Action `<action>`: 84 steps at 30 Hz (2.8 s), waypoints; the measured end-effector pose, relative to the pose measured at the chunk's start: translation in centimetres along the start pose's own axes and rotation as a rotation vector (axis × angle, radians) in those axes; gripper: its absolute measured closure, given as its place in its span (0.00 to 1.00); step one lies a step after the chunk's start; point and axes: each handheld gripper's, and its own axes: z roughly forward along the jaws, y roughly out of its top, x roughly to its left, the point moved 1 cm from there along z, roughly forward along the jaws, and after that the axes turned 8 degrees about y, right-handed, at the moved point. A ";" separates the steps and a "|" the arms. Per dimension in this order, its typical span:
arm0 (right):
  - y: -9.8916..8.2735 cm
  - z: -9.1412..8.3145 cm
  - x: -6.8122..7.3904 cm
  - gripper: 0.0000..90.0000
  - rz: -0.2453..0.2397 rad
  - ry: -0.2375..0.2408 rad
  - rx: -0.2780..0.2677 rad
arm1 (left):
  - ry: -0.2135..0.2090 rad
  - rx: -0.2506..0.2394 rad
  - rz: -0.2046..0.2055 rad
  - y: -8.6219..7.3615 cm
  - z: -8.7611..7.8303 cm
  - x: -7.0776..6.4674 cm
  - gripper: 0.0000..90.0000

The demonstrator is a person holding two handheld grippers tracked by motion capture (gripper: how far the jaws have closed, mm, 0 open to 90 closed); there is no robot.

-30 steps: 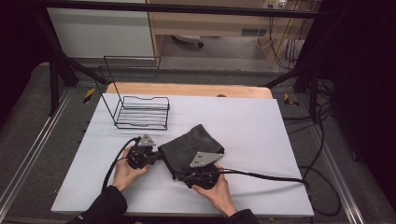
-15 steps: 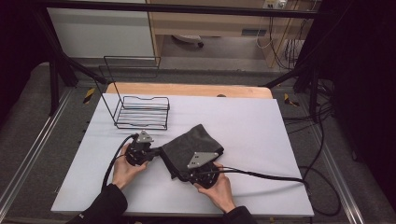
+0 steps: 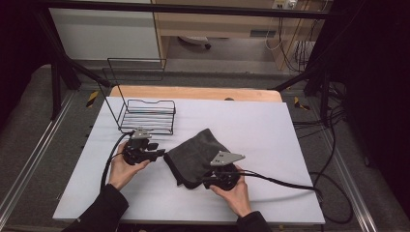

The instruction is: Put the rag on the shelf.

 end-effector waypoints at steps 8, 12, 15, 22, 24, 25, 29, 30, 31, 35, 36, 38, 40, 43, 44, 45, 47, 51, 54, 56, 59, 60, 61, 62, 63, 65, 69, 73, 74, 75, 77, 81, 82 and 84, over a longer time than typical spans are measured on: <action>-1.1 -2.8 -4.9 0.50 0.137 -0.274 -0.051 | -0.057 0.092 -0.022 0.2 3.2 -0.1 0.65; -1.2 -3.2 -6.7 0.53 0.175 -0.328 -0.050 | -0.093 0.125 -0.011 -0.1 3.7 -0.1 0.69; -1.5 -2.5 -7.9 0.57 0.208 -0.332 -0.004 | -0.091 0.131 0.011 -0.1 3.7 -0.4 0.73; -2.6 -1.6 -8.9 0.69 0.307 -0.236 0.033 | -0.098 0.154 0.009 0.0 3.5 -0.8 0.89; -2.6 -1.6 -8.9 0.79 0.310 -0.220 0.033 | -0.096 0.154 0.001 0.0 3.5 -0.9 0.91; -2.5 -1.7 -8.9 0.83 0.310 -0.209 0.031 | -0.096 0.155 -0.007 0.0 3.3 -1.0 0.92; -2.2 -1.9 -9.0 0.88 0.300 -0.206 0.023 | -0.113 0.144 -0.020 -0.3 2.2 -1.3 0.92; -2.1 -1.8 -9.0 0.89 0.293 -0.208 0.016 | -0.119 0.146 -0.019 -0.4 1.7 -1.5 0.93; -1.7 -1.8 -9.2 0.89 0.280 -0.195 0.005 | -0.124 0.148 -0.019 -0.6 1.2 -1.7 0.93; -0.4 -1.3 -9.1 0.89 0.228 -0.159 0.032 | -0.132 0.151 -0.023 -2.2 -1.4 -2.8 0.93; -0.4 -1.3 -9.1 0.89 0.228 -0.159 0.032 | -0.132 0.151 -0.023 -2.2 -1.4 -2.8 0.93; 0.8 -0.3 -8.9 0.89 0.184 -0.114 0.063 | -0.125 0.146 -0.072 -3.8 -2.8 -3.5 0.93; 1.1 0.1 -8.8 0.89 0.164 -0.100 0.066 | -0.125 0.143 -0.089 -4.3 -3.2 -3.7 0.93; 2.1 1.8 -8.3 0.88 0.119 -0.064 0.068 | -0.107 0.136 -0.102 -6.3 -4.5 -5.0 0.92; 2.1 2.3 -8.2 0.88 0.112 -0.064 0.078 | -0.092 0.131 -0.102 -6.5 -4.7 -5.2 0.92; 2.1 2.7 -8.1 0.87 0.109 -0.070 0.086 | -0.092 0.131 -0.102 -6.5 -4.7 -5.2 0.92; 1.9 3.2 -8.1 0.81 0.103 -0.092 0.076 | -0.068 0.124 -0.081 -6.2 -4.7 -5.2 0.90; 2.0 2.5 -7.4 0.63 0.093 -0.114 0.038 | -0.048 0.114 -0.071 -5.6 -4.5 -4.7 0.82; 1.8 1.3 -5.5 0.44 0.093 -0.119 0.009 | -0.022 0.093 -0.070 -4.7 -4.2 -3.9 0.67; 1.6 1.1 -4.8 0.43 0.101 -0.110 0.011 | -0.008 0.096 -0.070 -4.0 -3.7 -3.4 0.65; 0.1 0.7 -2.2 0.42 0.132 -0.077 0.044 | -0.030 0.131 -0.078 -3.5 -2.3 -2.8 0.65; -0.4 0.7 -1.6 0.42 0.145 -0.071 0.060 | -0.035 0.143 -0.078 -3.5 -1.9 -2.8 0.66; -0.8 0.8 -1.3 0.42 0.149 -0.073 0.069 | -0.041 0.151 -0.074 -3.6 -1.7 -2.8 0.67; -1.2 1.0 -0.9 0.43 0.155 -0.067 0.080 | -0.048 0.161 -0.077 -3.7 -1.4 -2.8 0.69; -1.6 1.1 -0.6 0.45 0.157 -0.062 0.086 | -0.056 0.174 -0.077 -3.8 -1.3 -2.8 0.71; -1.9 1.5 -0.2 0.51 0.171 -0.035 0.085 | -0.078 0.176 -0.083 -4.2 -1.2 -3.0 0.77; -2.2 2.0 -0.3 0.59 0.199 -0.050 0.091 | -0.110 0.193 -0.120 -4.6 -1.3 -3.1 0.88; -2.2 2.0 -0.3 0.68 0.192 -0.049 0.094 | -0.109 0.193 -0.131 -4.7 -1.5 -3.3 0.93; -2.3 2.1 -0.3 0.73 0.183 -0.049 0.088 | -0.109 0.194 -0.129 -4.7 -1.6 -3.3 0.95; -2.3 2.1 -0.3 0.74 0.180 -0.050 0.086 | -0.112 0.193 -0.136 -4.8 -1.7 -3.4 0.95; -2.3 2.1 -0.3 0.76 0.178 -0.049 0.086 | -0.114 0.193 -0.139 -5.0 -2.1 -3.5 0.95; -1.9 2.3 -0.8 0.79 0.154 -0.022 0.080 | -0.108 0.184 -0.144 -5.8 -3.0 -4.0 0.96; -1.9 2.4 -0.9 0.79 0.144 -0.015 0.076 | -0.105 0.184 -0.141 -6.0 -3.3 -4.1 0.96; -1.8 2.5 -1.0 0.79 0.135 -0.001 0.072 | -0.092 0.178 -0.141 -6.4 -3.8 -4.6 0.96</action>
